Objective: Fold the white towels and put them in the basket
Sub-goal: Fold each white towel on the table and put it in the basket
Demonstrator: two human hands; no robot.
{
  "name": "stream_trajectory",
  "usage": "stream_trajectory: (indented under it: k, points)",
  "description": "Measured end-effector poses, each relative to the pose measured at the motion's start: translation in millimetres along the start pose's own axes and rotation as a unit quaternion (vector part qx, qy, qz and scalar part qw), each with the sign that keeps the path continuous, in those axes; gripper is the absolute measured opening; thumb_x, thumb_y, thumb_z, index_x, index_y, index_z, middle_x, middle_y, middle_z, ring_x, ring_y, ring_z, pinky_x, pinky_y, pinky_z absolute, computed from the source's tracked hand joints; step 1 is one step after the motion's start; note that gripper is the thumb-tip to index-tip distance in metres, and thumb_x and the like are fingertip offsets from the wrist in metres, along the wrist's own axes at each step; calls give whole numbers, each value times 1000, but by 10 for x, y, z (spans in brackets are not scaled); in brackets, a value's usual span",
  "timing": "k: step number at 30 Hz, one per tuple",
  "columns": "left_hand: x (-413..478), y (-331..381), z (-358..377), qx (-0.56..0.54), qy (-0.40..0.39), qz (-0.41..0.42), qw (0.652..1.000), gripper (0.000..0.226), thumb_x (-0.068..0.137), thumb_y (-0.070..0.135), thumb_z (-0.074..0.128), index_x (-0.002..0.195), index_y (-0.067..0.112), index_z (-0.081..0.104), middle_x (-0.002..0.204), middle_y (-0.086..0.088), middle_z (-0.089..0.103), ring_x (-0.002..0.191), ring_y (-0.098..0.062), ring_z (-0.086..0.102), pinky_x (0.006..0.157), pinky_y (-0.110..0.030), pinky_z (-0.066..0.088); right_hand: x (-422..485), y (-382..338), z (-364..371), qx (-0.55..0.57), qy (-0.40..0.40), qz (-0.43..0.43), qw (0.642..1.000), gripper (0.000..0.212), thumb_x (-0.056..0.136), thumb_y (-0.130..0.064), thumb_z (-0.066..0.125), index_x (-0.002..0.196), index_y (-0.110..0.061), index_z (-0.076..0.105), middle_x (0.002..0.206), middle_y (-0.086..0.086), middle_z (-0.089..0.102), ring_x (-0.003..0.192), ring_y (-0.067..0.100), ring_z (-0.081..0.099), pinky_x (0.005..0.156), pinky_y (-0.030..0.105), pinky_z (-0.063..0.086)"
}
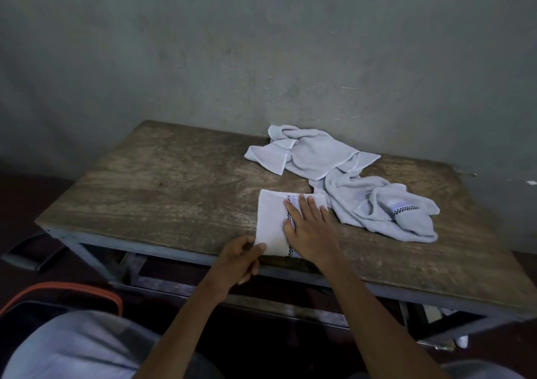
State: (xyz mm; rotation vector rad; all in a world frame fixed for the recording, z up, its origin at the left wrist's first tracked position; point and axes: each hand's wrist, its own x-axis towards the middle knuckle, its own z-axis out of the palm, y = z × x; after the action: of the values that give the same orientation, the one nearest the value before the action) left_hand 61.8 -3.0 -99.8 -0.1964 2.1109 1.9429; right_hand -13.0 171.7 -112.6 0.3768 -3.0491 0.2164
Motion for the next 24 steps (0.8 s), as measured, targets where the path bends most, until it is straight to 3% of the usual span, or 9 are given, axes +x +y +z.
stream_trajectory:
  k: [6,9,13,16,18,21,24]
  points:
    - [12,12,-81,77,5,-13,997,28,90,34,59,77,10,55,45,-2,54,32,-15,45,37,-21,35,14,25,6,14,0,-4,1000,78,77,-55,-5,149,-34,17,159,3,9,147,20,4,118,40,2]
    - [54,27,-137,121,92,17,988,33,88,35,61,70,9,49,44,-2,55,34,-16,48,41,-22,39,9,21,-1,17,-2,-7,1000,74,81,-55,-2,149,-33,19,159,3,10,147,20,5,118,40,3]
    - [183,157,-74,116,201,101,967,21,89,27,60,73,14,53,58,4,55,48,-8,47,52,-23,41,62,104,-142,159,-51,-7,986,54,98,-42,32,148,-24,23,159,4,11,147,18,3,118,40,0]
    - [322,332,62,229,193,218,929,12,92,26,52,92,20,61,80,7,63,72,-2,56,68,-20,40,-17,188,-226,200,22,3,980,50,97,-32,42,143,-15,35,154,8,27,145,23,17,118,44,8]
    - [481,375,165,379,162,271,870,31,93,35,42,116,21,59,115,3,62,105,-12,56,87,-26,38,-102,215,-220,154,44,9,987,51,96,-34,38,143,-14,34,154,9,27,145,24,16,118,43,7]
    - [697,298,270,555,101,204,800,52,97,47,29,143,23,34,153,1,29,141,-16,23,110,-37,19,-154,253,-159,109,2,19,994,56,99,-39,29,148,-13,20,159,6,10,147,18,3,118,39,1]
    - [833,123,273,602,68,168,778,77,85,66,4,149,25,12,159,2,6,146,-16,3,114,-51,4,-107,279,-119,87,-28,36,995,59,100,-42,23,151,-16,7,160,1,-4,146,12,-7,118,38,-5]
